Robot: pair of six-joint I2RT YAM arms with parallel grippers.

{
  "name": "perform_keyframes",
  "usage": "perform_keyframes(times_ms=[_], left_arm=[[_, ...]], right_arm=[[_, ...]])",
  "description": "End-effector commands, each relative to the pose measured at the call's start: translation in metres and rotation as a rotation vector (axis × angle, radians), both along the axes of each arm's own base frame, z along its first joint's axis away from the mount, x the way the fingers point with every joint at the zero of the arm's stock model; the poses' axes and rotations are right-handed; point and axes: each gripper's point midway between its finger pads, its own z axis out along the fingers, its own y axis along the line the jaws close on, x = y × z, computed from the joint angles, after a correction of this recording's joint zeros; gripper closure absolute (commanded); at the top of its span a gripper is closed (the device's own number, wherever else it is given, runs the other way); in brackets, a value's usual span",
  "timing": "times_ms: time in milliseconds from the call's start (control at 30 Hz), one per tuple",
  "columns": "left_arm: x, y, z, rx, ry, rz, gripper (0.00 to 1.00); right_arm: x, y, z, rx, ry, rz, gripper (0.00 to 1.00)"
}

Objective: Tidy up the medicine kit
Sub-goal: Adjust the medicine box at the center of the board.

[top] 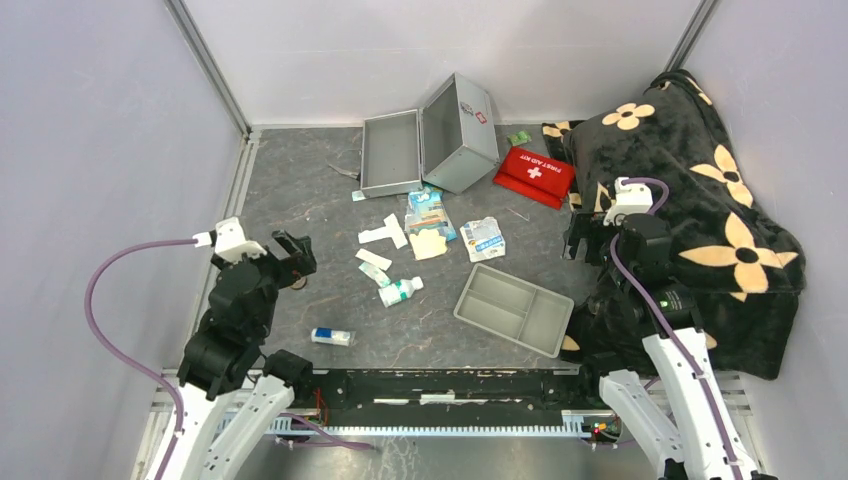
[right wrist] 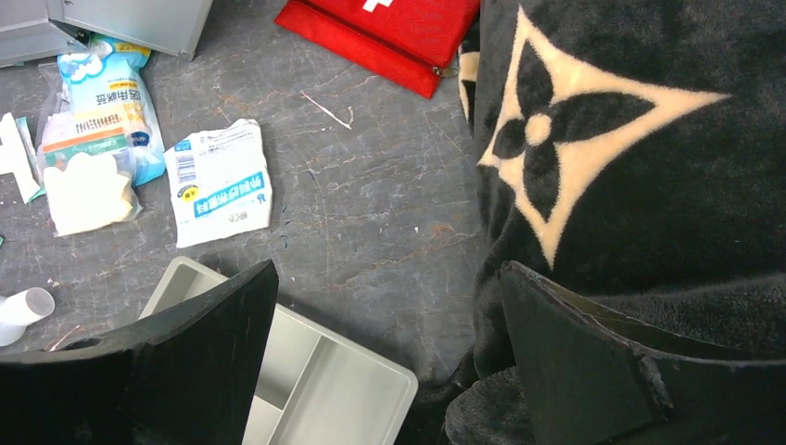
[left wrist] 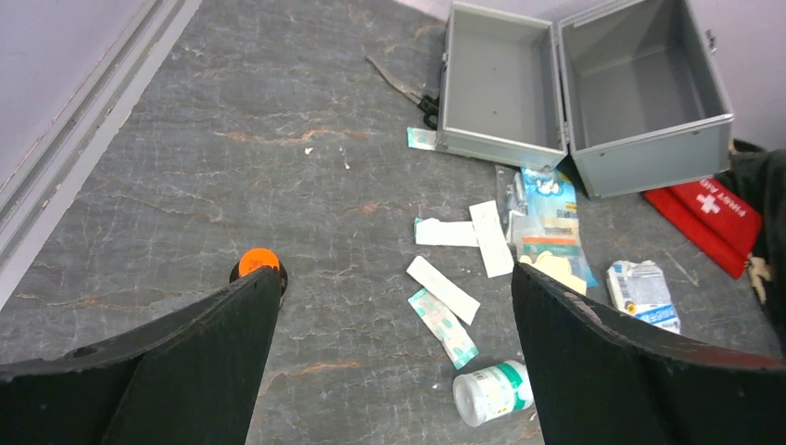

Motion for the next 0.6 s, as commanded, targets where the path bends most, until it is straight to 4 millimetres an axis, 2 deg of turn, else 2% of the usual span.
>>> perform_keyframes(times_ms=[0,167,300,467,533,567], left_arm=[[-0.007,0.001,0.019,-0.059,-0.109,-0.007,0.0],[-0.01,0.008,0.017,-0.066,-0.125,0.027,0.0],[-0.005,0.004,0.013,-0.053,-0.095,0.015,0.0],[0.013,-0.005,0.001,0.009,0.006,-0.001,0.0],[0.023,-0.008,-0.006,0.06,0.068,-0.012,0.0],[0.028,-0.008,-0.009,0.077,0.093,-0.005,0.0]], right_arm=[[0.003,-0.002,0.006,-0.005,-0.029,-0.006,0.04],[0.001,0.0,0.007,-0.012,-0.022,0.013,0.04],[0.0,0.005,0.005,-0.001,-0.033,0.041,0.04],[0.005,0.018,0.0,0.055,0.009,0.08,0.05],[0.009,0.022,-0.009,0.058,0.046,0.093,0.06],[0.011,0.03,-0.016,0.074,0.077,0.13,0.06]])
